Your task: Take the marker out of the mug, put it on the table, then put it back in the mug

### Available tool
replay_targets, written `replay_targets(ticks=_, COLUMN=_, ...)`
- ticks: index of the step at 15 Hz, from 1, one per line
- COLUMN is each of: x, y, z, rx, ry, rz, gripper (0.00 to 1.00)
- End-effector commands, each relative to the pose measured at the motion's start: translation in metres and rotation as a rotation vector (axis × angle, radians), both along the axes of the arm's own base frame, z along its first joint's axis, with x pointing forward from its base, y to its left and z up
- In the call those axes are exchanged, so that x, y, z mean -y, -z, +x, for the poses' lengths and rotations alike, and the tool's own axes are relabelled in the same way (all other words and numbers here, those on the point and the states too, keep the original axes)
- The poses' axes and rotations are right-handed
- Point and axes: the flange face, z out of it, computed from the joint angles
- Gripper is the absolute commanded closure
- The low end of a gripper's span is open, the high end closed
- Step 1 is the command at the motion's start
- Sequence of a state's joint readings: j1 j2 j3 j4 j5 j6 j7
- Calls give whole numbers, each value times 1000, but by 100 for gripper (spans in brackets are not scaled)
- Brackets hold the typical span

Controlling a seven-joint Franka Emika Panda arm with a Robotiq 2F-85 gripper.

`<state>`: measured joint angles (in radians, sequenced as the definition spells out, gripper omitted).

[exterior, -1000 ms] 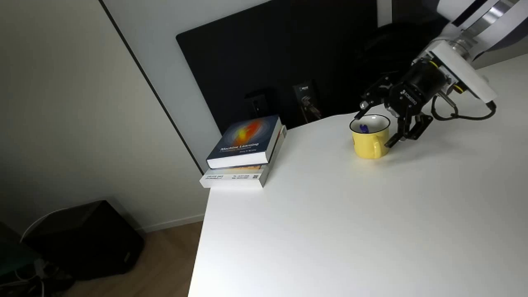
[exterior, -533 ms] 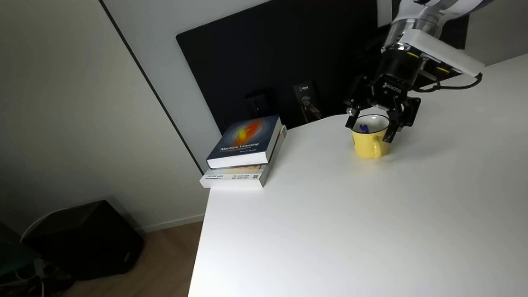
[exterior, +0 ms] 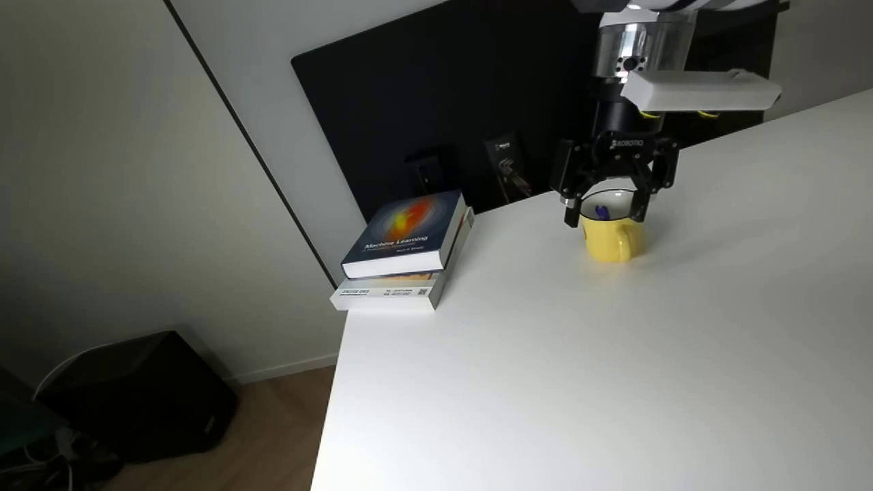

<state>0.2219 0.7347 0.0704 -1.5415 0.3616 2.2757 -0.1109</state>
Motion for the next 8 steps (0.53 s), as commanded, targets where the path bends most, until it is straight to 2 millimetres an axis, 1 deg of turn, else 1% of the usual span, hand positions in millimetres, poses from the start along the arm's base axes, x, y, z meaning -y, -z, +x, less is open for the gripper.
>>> replay_targets(ticks=1, x=-3, y=-8, z=-24, rx=77, ry=66, rz=-89, gripper=0)
replay_targets(ticks=2, x=-5, y=-1, z=-8, rx=59, ry=24, rz=-47, gripper=0)
replay_targets(ticks=4, x=-10, y=2, z=-13, rx=58, ry=15, rz=-50, gripper=0)
replay_targets(ticks=8, x=-6, y=3, z=-11, rx=56, ry=20, rz=-44, gripper=0)
